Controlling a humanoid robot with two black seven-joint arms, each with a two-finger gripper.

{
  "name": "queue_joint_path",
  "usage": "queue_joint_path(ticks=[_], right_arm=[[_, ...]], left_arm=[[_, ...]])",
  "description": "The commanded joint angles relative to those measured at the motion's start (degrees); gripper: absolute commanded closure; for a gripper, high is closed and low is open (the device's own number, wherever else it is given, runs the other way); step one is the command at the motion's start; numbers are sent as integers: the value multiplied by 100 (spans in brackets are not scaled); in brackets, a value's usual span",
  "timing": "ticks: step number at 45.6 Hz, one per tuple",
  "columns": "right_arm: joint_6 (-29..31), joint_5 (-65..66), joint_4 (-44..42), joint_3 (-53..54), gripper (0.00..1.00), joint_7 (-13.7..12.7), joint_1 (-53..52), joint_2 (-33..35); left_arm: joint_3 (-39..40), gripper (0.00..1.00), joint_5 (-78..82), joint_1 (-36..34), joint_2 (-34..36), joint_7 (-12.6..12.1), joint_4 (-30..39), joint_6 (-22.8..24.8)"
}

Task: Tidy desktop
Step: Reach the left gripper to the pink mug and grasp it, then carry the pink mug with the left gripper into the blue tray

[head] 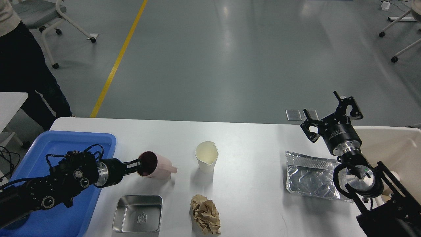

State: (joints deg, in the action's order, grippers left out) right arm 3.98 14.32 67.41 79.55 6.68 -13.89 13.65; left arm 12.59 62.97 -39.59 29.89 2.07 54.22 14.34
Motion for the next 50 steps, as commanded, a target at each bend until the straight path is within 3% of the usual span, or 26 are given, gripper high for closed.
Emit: queue_joint_path(ticks=[1, 23, 31, 42, 50], right_arm=[[-2, 0, 0, -1, 0, 0, 0, -3], [-11, 0, 0, -1, 0, 0, -18, -38], [-20, 0, 0, -19, 0, 0, -53, -73], [-29, 150, -9, -27, 0, 0, -35, -187], [-46, 167, -18, -36, 0, 0, -79, -328]], left_arm=[[-2, 100, 13, 4, -1, 47, 1, -1], [16, 100, -4, -189, 333, 48, 167, 16], [25, 100, -83, -576, 1202, 39, 659, 315], [77, 100, -74, -603, 3029, 118, 1511, 728], [121, 100, -101, -603, 3910, 197, 1925, 851]])
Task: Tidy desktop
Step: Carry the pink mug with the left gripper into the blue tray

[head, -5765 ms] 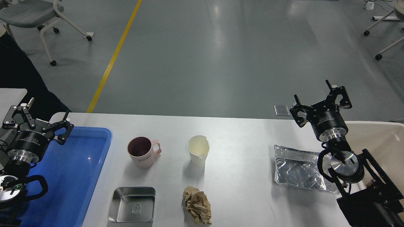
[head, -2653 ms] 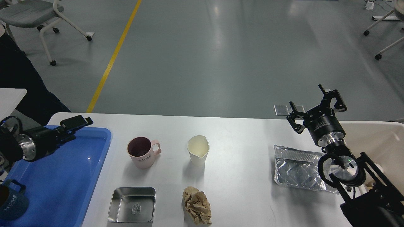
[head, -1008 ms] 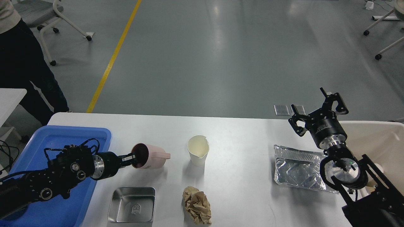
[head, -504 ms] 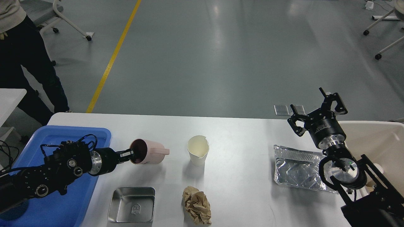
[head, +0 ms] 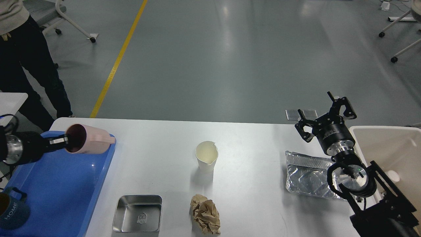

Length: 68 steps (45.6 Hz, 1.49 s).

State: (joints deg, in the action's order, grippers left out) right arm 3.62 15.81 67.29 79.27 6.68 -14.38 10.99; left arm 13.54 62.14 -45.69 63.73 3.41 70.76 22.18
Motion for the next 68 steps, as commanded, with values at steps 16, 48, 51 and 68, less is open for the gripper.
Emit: queue_joint_path(ticks=[16, 48, 51, 68], right_arm=[[-37, 89, -15, -386, 0, 0, -92, -54], [-46, 97, -23, -395, 0, 9, -92, -45], [-46, 97, -23, -395, 0, 0, -92, -36], [-46, 97, -23, -395, 0, 0, -83, -36]], left_arm=[[-80, 100, -97, 122, 1484, 239, 649, 41], [-203, 100, 281, 1853, 491, 187, 482, -776], [-212, 100, 281, 1880, 482, 187, 482, -812], [-212, 100, 308, 2152, 500, 160, 465, -847]])
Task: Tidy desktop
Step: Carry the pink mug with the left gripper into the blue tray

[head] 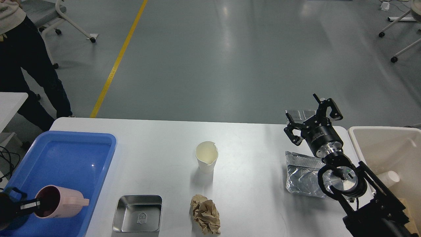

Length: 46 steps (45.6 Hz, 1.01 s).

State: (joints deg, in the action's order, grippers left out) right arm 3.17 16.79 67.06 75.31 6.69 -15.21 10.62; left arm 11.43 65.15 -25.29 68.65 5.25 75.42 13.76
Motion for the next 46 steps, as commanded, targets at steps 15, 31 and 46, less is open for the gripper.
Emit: queue_joint_path(ticks=[15, 31, 46], right_arm=[[0, 0, 0, 1, 0, -1, 0, -25], [0, 0, 0, 1, 0, -1, 27, 2], [-9, 0, 9, 1, 0, -1, 27, 11]], left_arm=[[8, 92, -19, 164, -18, -24, -159, -5], [61, 20, -125, 147, -80, 55, -151, -49], [351, 10, -450, 85, 236, 64, -19, 3]])
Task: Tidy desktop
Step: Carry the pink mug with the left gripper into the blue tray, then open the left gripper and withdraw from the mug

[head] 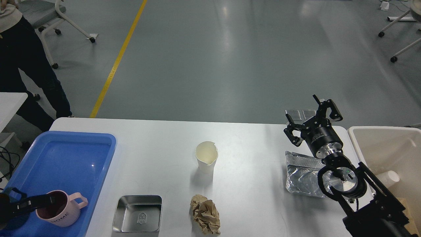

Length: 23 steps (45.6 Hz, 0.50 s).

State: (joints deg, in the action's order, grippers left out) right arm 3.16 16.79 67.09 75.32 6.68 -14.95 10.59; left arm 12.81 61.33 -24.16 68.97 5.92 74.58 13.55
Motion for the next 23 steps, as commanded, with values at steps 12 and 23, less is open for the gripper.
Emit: queue_joint_path(ticks=[12, 23], right_arm=[[-35, 0, -3, 0, 0, 0, -26, -31], [-53, 0, -3, -9, 0, 0, -26, -13]], left_arm=[[941, 7, -121, -54, 529, -21, 198, 60], [1144, 4, -490, -27, 617, 5, 277, 104]])
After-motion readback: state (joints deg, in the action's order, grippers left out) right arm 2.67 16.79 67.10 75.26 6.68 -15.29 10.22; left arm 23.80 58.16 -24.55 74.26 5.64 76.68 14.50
